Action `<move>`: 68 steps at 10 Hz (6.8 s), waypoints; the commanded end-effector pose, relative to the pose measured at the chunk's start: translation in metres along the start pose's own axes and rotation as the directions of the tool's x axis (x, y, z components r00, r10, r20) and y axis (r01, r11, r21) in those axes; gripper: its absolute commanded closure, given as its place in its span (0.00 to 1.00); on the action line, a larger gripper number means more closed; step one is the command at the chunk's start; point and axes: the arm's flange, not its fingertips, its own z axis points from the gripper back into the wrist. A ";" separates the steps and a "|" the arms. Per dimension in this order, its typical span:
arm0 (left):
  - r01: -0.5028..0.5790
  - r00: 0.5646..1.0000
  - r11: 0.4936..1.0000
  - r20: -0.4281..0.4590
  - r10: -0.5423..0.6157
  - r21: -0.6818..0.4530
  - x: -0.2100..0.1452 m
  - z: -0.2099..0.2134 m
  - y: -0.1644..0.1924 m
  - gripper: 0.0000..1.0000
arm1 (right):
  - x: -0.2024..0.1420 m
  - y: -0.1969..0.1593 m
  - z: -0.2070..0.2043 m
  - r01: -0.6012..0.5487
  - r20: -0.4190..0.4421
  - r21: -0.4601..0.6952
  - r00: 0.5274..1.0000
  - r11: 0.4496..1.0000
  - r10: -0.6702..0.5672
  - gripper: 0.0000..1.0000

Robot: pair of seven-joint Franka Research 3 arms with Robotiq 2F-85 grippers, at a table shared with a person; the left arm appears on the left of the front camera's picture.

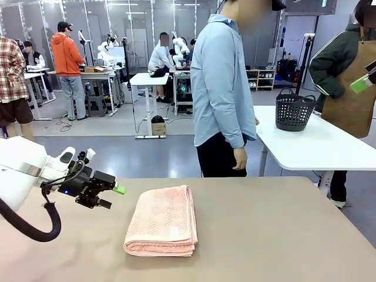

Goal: Fold the towel.
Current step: Pick up the 100 cm Hotel Towel and place it on the left side of the table.

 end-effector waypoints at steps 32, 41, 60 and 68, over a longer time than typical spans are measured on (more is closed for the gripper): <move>-0.162 0.979 0.969 -0.150 0.134 -0.189 0.003 -0.100 0.045 1.00 | 0.001 0.001 0.002 0.023 -0.009 -0.003 1.000 1.000 -0.023 0.00; -0.145 0.975 0.979 -0.188 0.117 -0.144 0.003 0.024 0.048 0.88 | 0.001 0.001 0.002 0.023 -0.009 -0.003 1.000 1.000 -0.023 0.00; -0.127 0.991 0.990 -0.033 0.130 0.063 0.023 0.225 0.175 0.00 | 0.001 0.001 0.002 0.023 -0.009 -0.003 1.000 1.000 -0.023 0.00; -0.105 0.993 0.993 -0.049 0.108 0.056 0.020 0.234 0.165 0.00 | 0.001 0.001 0.002 0.023 -0.009 -0.003 1.000 1.000 -0.023 0.00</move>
